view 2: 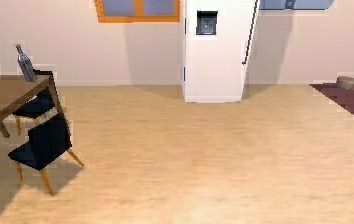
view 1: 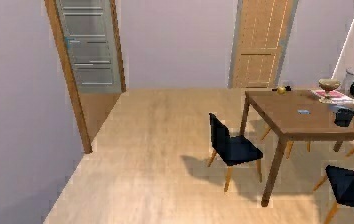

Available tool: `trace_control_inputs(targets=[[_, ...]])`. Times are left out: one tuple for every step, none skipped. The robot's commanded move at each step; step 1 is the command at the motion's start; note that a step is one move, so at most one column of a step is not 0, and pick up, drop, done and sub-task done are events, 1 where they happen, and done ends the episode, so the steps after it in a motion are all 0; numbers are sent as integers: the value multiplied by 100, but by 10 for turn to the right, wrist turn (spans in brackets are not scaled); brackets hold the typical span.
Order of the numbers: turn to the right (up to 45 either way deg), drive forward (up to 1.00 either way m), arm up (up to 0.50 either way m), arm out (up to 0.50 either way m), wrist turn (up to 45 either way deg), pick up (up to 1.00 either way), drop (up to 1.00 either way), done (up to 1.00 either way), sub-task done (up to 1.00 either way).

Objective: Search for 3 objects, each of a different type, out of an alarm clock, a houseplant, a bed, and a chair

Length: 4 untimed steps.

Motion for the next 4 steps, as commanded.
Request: trace_control_inputs(targets=[[120, 0, 0, 0, 0, 0, 0, 0, 0], [0, 15, 0, 0, 0, 0, 0, 0, 0], [-210, 0, 0, 0, 0, 0, 0, 0, 0], [0, 100, 0, 0, 0, 0, 0, 0, 0]])
